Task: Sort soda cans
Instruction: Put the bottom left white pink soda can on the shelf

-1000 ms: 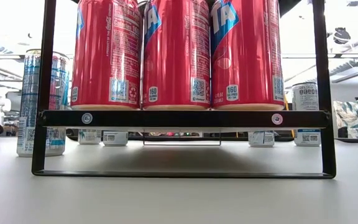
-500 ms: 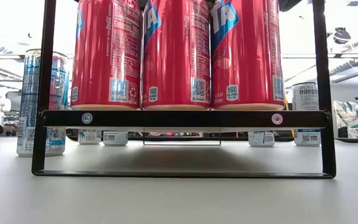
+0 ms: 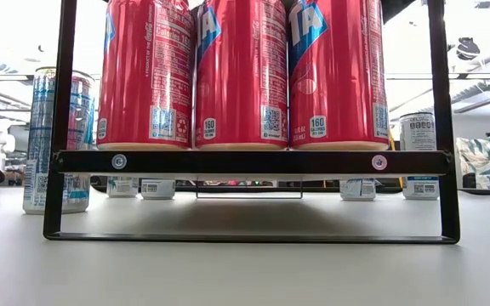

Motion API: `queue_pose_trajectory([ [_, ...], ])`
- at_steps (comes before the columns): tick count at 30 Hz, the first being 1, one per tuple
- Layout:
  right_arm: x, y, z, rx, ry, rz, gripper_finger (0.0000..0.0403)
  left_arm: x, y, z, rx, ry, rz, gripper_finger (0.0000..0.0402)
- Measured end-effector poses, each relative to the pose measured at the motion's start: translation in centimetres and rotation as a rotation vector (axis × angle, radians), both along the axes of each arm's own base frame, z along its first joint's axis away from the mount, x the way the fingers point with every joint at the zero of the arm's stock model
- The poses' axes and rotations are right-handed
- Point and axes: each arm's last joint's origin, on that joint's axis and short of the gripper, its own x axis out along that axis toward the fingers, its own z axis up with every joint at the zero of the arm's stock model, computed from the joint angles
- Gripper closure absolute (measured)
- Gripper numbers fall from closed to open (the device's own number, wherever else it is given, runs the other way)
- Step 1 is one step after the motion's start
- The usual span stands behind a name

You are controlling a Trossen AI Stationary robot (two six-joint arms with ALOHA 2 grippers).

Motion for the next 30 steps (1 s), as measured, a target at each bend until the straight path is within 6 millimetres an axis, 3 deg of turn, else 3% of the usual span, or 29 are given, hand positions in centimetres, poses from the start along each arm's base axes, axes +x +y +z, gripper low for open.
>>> queue_pose_trajectory([
  [30, 0.06, 0.25, -0.71, -0.004, 0.044, 0.028, 0.0172, 0.01, 0.01, 0.01, 0.003, -0.002, 0.001, 0.0068],
])
